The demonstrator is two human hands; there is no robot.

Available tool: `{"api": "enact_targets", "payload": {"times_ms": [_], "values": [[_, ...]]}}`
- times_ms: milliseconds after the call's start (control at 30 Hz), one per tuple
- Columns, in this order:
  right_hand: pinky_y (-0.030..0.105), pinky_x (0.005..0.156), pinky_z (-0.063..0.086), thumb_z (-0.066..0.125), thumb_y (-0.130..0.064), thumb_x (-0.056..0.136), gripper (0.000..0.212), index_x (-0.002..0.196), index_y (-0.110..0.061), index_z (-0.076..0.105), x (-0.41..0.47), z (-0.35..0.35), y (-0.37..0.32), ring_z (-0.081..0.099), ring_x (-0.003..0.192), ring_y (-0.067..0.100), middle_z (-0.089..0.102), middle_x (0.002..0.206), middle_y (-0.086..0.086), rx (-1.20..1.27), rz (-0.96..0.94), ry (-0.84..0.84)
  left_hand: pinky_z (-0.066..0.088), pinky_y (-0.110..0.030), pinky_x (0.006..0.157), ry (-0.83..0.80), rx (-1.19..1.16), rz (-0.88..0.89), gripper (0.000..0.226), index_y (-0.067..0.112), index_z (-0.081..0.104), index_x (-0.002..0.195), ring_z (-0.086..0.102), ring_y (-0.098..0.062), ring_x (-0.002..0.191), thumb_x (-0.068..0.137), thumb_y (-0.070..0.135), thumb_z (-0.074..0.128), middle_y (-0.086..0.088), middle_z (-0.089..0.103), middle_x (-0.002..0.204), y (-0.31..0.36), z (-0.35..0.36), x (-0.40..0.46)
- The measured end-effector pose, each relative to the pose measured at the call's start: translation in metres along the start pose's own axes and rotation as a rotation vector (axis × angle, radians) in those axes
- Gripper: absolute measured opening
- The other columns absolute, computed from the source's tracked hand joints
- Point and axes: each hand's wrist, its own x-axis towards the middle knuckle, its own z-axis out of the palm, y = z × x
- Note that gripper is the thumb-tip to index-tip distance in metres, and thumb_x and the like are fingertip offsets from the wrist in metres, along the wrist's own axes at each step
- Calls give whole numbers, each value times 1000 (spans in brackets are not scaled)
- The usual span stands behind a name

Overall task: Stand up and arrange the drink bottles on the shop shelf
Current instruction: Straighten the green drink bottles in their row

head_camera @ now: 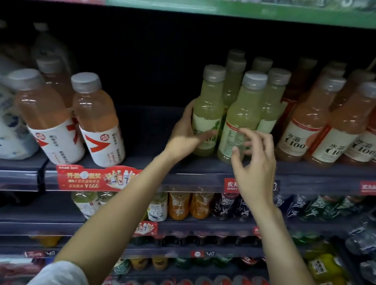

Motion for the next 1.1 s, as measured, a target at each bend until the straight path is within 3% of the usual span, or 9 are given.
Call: {"api": "enact_targets", "payload": {"times_ms": [100,267,400,500,600,733,833,1033,1100], "values": [[25,79,52,59,-10,90,34,124,-7,54,5,10,-8,56,92,10,53,113,7,94,-38,-91,47,-27,100,105,76,81,84,19,33,144,56,-2,116,75,24,80,12,59,122,-5,-9,-18],[34,98,48,58,-30,93,54,140,-16,36,22,43,-26,52,120,10,51,136,2,356,-18,-319,46,-20,96,235,257,199,87,13,29,148,55,-4,119,78,43,71,12,56,126,2,-33,-47],[34,98,48,59,-28,92,59,143,-24,30,30,65,-41,54,119,7,56,131,-3,579,84,-482,46,-20,95,335,291,169,82,13,29,148,55,-1,116,82,39,70,11,57,125,1,-47,-56],[24,95,48,58,-26,93,59,144,-23,29,29,78,-46,54,116,1,56,128,-7,596,87,-553,51,-27,93,407,267,115,75,11,33,139,59,-1,110,80,32,74,8,59,120,-7,-55,-62],[13,89,46,60,-24,92,55,141,-22,33,28,85,-50,53,108,-10,55,116,-19,604,97,-540,50,-25,93,430,239,96,71,9,32,135,58,-3,112,81,25,76,1,58,123,-10,-60,-66],[15,86,49,65,-28,89,54,136,-22,39,23,88,-52,55,107,-4,57,119,-11,598,106,-487,46,-20,94,382,261,104,70,7,30,141,53,2,116,86,24,70,12,52,126,-8,-65,-71],[11,82,49,64,-31,89,53,135,-21,40,19,87,-55,53,100,-10,54,119,-12,574,98,-480,44,-19,97,382,325,129,75,7,28,145,50,-1,120,86,25,70,5,48,131,-6,-66,-75],[25,91,51,60,-29,92,50,136,-21,40,16,84,-49,54,115,7,54,129,-5,563,81,-527,45,-19,97,374,417,143,86,9,22,148,49,-8,125,83,31,73,0,46,139,-6,-67,-80],[26,92,49,59,-29,93,47,136,-19,43,13,79,-40,54,115,9,55,129,0,453,50,-447,41,-14,97,372,441,134,90,10,21,149,47,-10,127,81,32,75,-2,45,142,-8,-68,-81]]}}
